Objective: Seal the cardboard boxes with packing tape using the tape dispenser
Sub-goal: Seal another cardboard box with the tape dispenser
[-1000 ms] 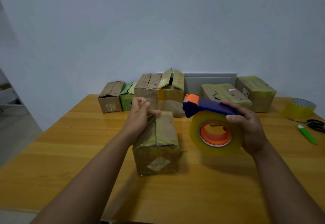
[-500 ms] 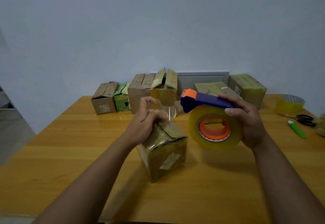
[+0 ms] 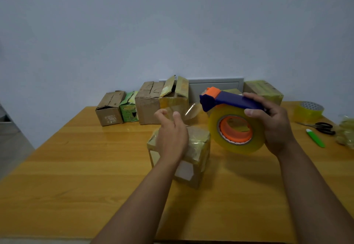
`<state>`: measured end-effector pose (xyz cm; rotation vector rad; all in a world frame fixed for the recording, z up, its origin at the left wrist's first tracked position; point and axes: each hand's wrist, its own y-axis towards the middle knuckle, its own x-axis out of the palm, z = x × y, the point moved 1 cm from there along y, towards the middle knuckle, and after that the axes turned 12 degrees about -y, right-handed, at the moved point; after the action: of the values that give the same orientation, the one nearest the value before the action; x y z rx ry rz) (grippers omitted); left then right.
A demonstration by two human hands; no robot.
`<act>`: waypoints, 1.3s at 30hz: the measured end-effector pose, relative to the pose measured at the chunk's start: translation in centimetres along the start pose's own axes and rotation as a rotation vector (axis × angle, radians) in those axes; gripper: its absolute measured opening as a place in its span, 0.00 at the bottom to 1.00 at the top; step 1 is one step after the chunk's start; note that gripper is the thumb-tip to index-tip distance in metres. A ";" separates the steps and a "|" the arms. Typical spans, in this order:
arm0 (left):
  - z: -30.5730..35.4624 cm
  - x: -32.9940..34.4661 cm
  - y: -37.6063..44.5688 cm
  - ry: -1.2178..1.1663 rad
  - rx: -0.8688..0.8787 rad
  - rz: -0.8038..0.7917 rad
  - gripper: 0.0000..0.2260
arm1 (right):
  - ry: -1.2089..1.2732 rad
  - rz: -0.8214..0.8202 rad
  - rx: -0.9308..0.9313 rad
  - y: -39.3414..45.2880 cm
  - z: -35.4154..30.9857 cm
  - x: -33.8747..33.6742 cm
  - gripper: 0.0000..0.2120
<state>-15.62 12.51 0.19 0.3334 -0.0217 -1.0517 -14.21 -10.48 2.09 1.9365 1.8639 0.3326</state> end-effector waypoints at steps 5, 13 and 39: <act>0.7 -2.3 1.5 -0.156 0.160 -0.138 0.08 | -0.035 -0.022 -0.003 -0.6 -0.2 -0.3 0.23; -1.6 -0.7 0.6 0.333 0.310 -0.052 0.13 | -0.062 0.003 0.006 -1.4 1.0 0.2 0.23; -0.8 -5.4 4.4 -0.246 0.032 -0.555 0.08 | -0.178 -0.080 -0.007 -1.1 -0.5 -2.4 0.22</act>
<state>-14.47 19.35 1.38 0.2404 -0.1750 -1.6405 -15.58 -12.76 2.28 1.8170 1.8154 0.1371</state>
